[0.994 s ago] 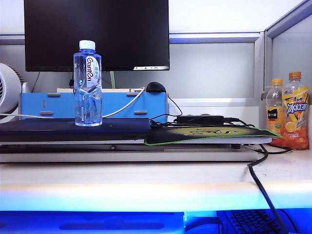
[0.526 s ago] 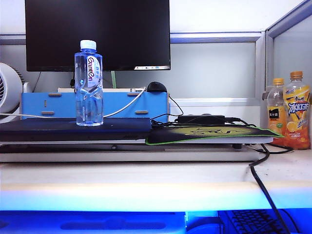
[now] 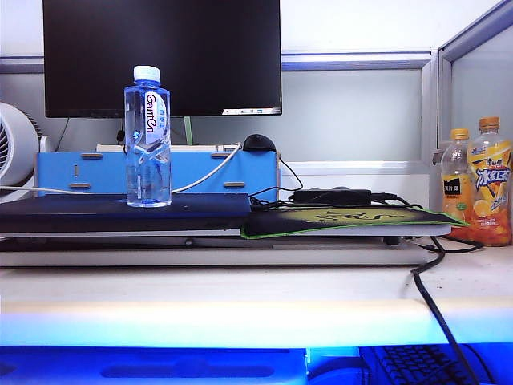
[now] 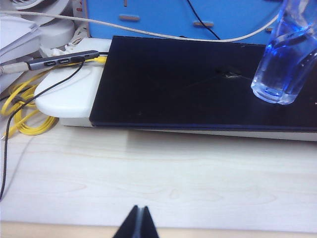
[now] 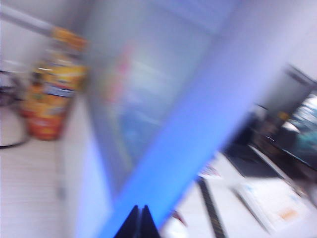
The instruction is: Pick up the mineral water bottle and place it on the laptop.
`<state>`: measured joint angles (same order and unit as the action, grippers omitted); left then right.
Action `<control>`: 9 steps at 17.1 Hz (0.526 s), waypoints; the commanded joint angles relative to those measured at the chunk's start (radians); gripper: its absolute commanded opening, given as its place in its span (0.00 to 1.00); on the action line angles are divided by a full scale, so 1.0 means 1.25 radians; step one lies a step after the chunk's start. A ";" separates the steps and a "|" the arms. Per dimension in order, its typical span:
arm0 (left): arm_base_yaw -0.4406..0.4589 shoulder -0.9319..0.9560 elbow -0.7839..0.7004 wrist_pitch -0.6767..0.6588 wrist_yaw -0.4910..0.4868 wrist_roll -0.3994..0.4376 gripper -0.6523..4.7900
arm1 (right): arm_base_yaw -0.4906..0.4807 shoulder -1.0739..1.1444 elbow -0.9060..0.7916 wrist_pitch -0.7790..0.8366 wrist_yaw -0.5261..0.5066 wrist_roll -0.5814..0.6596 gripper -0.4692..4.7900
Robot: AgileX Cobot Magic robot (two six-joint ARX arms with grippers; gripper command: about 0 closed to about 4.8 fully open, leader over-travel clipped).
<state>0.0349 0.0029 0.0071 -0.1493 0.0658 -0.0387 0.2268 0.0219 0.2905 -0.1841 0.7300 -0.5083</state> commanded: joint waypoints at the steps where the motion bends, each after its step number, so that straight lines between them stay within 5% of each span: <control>1: 0.000 -0.002 0.000 -0.001 0.001 0.001 0.12 | -0.165 0.001 0.002 0.028 -0.015 0.033 0.08; 2: 0.000 -0.002 0.000 -0.001 0.002 0.001 0.12 | -0.219 0.001 0.003 0.032 -0.043 0.078 0.08; 3: 0.000 -0.002 0.000 -0.001 0.001 0.001 0.12 | -0.277 0.001 0.006 0.032 -0.142 0.119 0.08; 4: 0.000 -0.002 0.000 -0.001 0.002 0.001 0.12 | -0.318 0.001 0.016 0.031 -0.317 0.281 0.08; 5: 0.000 -0.002 0.000 -0.001 0.002 0.001 0.12 | -0.321 0.001 0.023 0.029 -0.400 0.361 0.08; 9: 0.000 -0.002 0.000 -0.001 0.001 0.001 0.12 | -0.321 -0.009 0.044 -0.072 -0.639 0.395 0.08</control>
<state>0.0349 0.0029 0.0071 -0.1493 0.0654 -0.0387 -0.1745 0.0181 0.3428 -0.2249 -0.0093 -0.0238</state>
